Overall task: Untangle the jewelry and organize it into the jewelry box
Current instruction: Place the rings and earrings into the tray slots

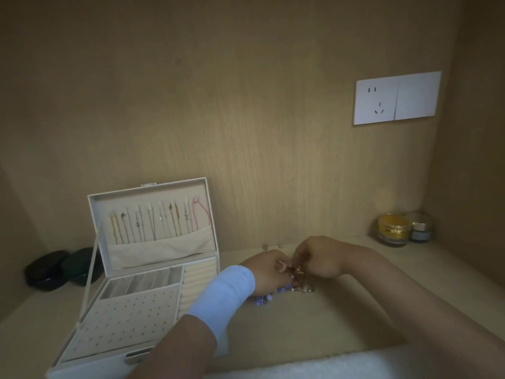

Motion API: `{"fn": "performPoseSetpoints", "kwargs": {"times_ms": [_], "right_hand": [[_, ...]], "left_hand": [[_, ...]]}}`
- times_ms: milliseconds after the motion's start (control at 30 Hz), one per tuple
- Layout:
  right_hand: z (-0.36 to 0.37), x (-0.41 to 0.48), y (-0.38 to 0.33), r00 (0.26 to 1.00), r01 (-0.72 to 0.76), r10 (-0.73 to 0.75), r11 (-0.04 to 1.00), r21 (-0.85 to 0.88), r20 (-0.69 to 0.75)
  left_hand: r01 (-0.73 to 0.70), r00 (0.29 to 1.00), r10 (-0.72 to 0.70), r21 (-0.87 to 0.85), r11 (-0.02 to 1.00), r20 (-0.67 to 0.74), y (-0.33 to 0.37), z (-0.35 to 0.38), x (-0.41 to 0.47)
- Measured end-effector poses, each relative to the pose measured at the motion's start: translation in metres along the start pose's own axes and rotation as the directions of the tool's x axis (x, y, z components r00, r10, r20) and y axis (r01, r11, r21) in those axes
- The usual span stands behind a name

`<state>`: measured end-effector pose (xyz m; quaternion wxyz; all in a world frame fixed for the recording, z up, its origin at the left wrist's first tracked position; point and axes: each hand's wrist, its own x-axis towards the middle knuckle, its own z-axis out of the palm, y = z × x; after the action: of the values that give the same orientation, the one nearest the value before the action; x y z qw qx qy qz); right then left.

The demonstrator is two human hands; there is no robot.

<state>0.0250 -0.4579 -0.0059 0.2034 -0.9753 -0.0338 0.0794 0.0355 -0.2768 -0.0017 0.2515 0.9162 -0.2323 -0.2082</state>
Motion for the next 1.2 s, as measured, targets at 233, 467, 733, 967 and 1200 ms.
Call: {"fn": "performPoseSetpoints", "kwargs": {"times_ms": [233, 467, 733, 967, 1200], "right_hand": [[0.009, 0.037, -0.001, 0.974, 0.014, -0.041, 0.993, -0.119, -0.225], [0.026, 0.075, -0.007, 0.966, 0.058, -0.113, 0.971, -0.231, -0.234], [0.008, 0.064, -0.005, 0.994, 0.056, -0.061, 0.996, -0.063, -0.095], [-0.002, 0.055, -0.022, 0.984, 0.049, -0.045, 0.999, 0.016, -0.173], [0.033, 0.057, -0.051, 0.995, 0.093, -0.094, 0.995, -0.045, -0.029]], "left_hand": [[0.123, 0.968, -0.081, 0.168, 0.978, -0.236, -0.015, -0.027, 0.033], [0.165, 0.976, -0.103, 0.342, 0.925, -0.19, -0.023, -0.022, 0.065], [-0.024, 0.993, 0.038, 0.119, 0.993, -0.11, -0.027, -0.027, 0.057], [-0.08, 0.973, 0.056, -0.099, 0.992, -0.225, -0.034, -0.061, 0.02], [0.002, 0.957, 0.094, 0.331, 0.944, -0.275, -0.047, -0.065, -0.044]]}}
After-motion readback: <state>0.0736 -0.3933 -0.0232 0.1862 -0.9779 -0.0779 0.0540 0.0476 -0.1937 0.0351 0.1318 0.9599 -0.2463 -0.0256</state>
